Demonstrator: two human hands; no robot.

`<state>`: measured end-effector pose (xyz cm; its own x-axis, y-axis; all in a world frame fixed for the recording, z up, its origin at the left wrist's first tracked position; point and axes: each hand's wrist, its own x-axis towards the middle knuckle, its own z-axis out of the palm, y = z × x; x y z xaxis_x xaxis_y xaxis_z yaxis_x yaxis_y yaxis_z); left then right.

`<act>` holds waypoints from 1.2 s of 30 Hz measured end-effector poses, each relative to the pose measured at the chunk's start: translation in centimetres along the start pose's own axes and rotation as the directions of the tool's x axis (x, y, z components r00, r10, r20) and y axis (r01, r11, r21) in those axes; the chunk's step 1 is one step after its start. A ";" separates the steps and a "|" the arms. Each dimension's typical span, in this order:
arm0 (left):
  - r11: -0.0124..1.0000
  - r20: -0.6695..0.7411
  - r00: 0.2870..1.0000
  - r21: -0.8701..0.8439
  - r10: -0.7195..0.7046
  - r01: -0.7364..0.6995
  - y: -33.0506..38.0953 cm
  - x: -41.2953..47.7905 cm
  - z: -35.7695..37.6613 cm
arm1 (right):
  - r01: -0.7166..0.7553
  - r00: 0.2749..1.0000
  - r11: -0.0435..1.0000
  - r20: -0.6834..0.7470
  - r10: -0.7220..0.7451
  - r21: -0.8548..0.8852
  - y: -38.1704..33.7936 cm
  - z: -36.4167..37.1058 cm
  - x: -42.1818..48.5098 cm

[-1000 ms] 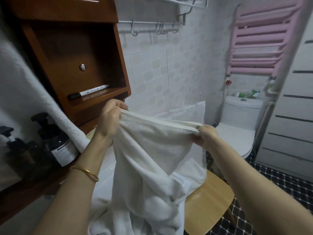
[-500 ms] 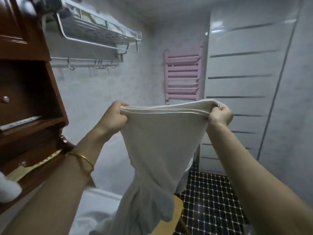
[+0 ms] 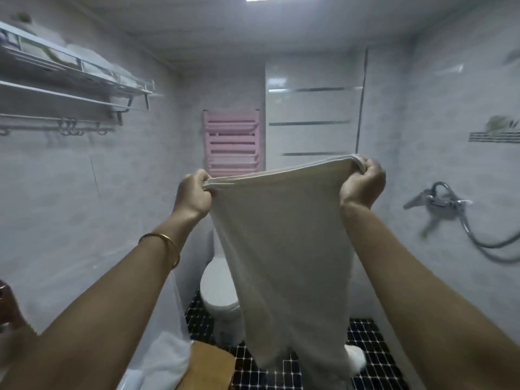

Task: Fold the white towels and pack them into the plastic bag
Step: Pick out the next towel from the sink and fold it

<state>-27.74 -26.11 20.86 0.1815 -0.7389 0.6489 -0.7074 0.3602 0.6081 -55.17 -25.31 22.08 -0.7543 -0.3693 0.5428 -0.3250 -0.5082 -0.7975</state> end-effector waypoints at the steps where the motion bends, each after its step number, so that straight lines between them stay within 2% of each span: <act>1: 1.000 -0.016 1.000 0.004 0.008 -0.008 0.1 -0.2 0.6 | 0.037 0.999 0.999 0.019 -0.036 -0.017 0.1 -0.4 0.3; 5: 0.999 -0.057 0.998 0.010 0.037 -0.036 1.4 0.0 2.2 | 0.152 0.986 0.983 0.090 -0.142 -0.105 0.0 -2.2 2.6; 8: 0.997 -0.029 0.998 0.054 0.049 -0.048 1.7 1.0 2.6 | 0.169 0.979 0.971 0.137 -0.147 -0.166 0.4 -3.0 3.9; 12: 0.995 0.037 0.999 0.095 0.036 -0.040 1.3 1.1 3.7 | 0.096 0.986 0.960 0.156 -0.056 -0.262 3.1 -3.7 4.0; 19: 0.994 0.125 0.990 -0.079 -0.065 0.075 1.0 -0.3 4.9 | -0.047 0.976 0.912 0.177 0.129 -0.408 7.5 -4.0 2.2; 23: 0.981 0.083 0.994 -0.174 -0.077 0.090 1.2 -0.5 4.3 | -0.104 0.959 0.899 0.198 0.205 -0.426 8.1 -3.1 2.0; 27: 0.946 0.198 0.955 -0.193 -0.223 0.261 0.0 -1.0 4.1 | -0.156 0.915 0.875 0.267 0.302 -0.458 8.3 -2.5 1.6; 29: 0.935 0.196 0.945 -0.188 -0.263 0.300 -0.6 -1.4 4.3 | -0.189 0.899 0.878 0.282 0.334 -0.439 8.6 -2.3 0.8; 36: 0.886 0.222 0.932 -0.309 -0.287 0.347 -1.3 -2.3 4.5 | -0.208 0.871 0.871 0.321 0.371 -0.445 8.7 -2.1 0.6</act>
<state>-30.31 -27.49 16.53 0.2211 -0.9183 0.3285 -0.3529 0.2387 0.9047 -59.69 -28.34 14.93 -0.5946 -0.7605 0.2611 -0.3803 -0.0202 -0.9246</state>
